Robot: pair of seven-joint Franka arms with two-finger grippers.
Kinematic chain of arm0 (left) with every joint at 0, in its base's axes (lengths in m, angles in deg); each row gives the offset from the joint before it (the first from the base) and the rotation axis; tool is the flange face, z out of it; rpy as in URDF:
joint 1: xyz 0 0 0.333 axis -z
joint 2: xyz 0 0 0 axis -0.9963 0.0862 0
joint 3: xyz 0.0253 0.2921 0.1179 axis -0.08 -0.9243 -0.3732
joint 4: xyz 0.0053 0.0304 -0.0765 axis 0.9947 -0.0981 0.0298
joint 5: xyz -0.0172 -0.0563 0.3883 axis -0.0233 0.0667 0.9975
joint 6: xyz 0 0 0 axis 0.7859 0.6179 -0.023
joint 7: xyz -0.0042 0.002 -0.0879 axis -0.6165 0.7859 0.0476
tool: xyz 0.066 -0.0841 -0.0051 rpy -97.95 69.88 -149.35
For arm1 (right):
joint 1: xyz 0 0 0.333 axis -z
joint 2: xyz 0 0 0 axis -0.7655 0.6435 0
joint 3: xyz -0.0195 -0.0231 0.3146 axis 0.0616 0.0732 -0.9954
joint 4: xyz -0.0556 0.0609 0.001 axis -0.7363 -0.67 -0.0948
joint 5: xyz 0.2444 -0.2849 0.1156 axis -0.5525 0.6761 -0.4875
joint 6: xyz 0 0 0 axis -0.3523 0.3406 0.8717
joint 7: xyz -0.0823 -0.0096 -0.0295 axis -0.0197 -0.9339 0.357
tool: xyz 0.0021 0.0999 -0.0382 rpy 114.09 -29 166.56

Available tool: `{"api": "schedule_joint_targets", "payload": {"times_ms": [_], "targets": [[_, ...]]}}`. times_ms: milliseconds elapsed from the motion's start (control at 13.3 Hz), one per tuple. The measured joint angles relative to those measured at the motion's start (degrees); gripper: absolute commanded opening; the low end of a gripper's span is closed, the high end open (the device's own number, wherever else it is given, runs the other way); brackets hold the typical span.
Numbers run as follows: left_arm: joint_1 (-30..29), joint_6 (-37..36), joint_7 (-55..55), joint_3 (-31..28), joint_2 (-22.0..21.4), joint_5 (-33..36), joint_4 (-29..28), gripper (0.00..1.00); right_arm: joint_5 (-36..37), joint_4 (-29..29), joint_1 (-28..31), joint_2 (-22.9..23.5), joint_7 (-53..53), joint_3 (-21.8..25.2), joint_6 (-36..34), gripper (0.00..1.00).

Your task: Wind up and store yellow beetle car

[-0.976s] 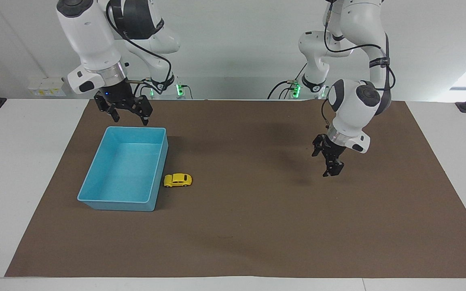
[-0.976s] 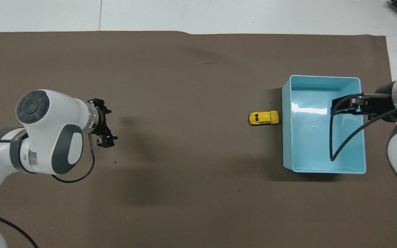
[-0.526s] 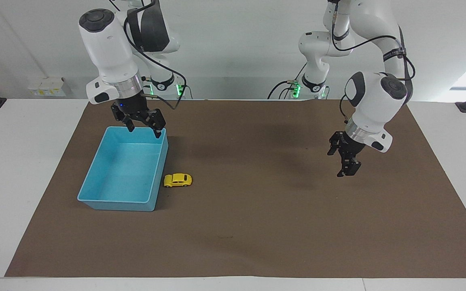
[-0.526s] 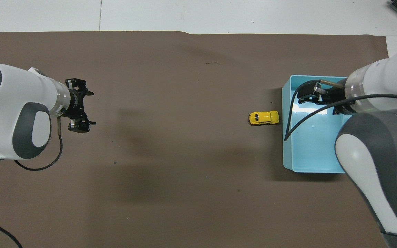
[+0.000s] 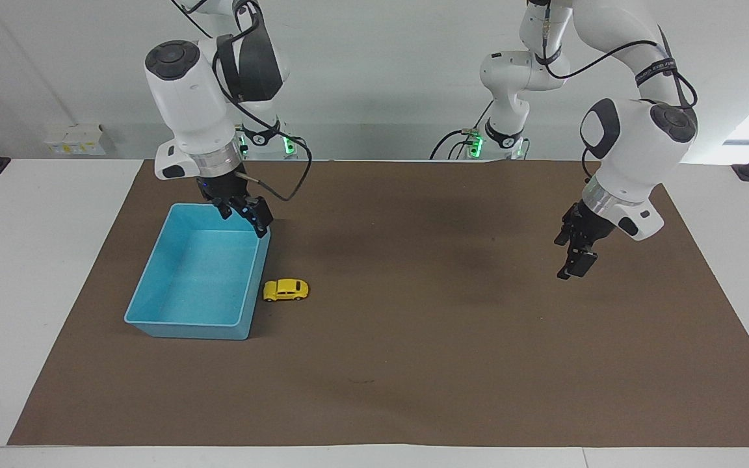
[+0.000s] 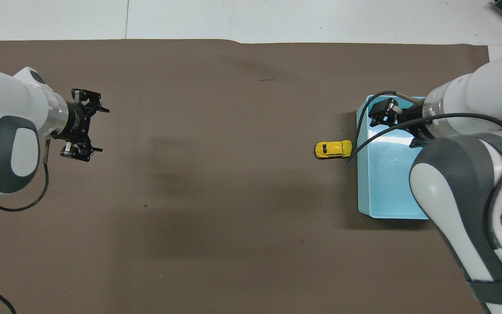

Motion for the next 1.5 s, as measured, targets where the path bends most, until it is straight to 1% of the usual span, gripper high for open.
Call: {"api": "schedule_joint_targets", "payload": {"times_ms": [225,375,751,1126,1351,1502], "targets": [[-0.99,-1.27,-9.68,-0.01,-0.04,0.0,2.61,1.0,0.0,0.05,-0.74,1.44,-10.79,0.0,0.04,1.0],[-1.26,-1.94,-14.07,-0.03,-0.06,0.0,3.87,1.0,0.02,0.11,-1.11,2.57,-17.7,0.0,0.22,1.0],[-1.71,-3.98,-26.11,-0.02,-0.08,1.85,6.11,1.0,0.02,0.63,-1.45,4.9,-32.59,0.0,3.19,1.0],[-2.14,-7.76,-42.35,-0.06,-0.08,4.19,7.5,1.0,0.02,1.49,-1.75,7.85,-43.06,0.0,9.11,1.0],[-2.21,-9.65,-51.4,0.01,-0.09,5.32,8.01,1.0,0.06,2.39,-1.75,9.5,-45.36,0.0,10.99,1.0],[-2.21,-11.29,-54.93,0.21,-0.09,5.66,8.38,1.0,0.09,2.83,-1.77,11.0,-46.5,0.0,11.78,1.0]]}}
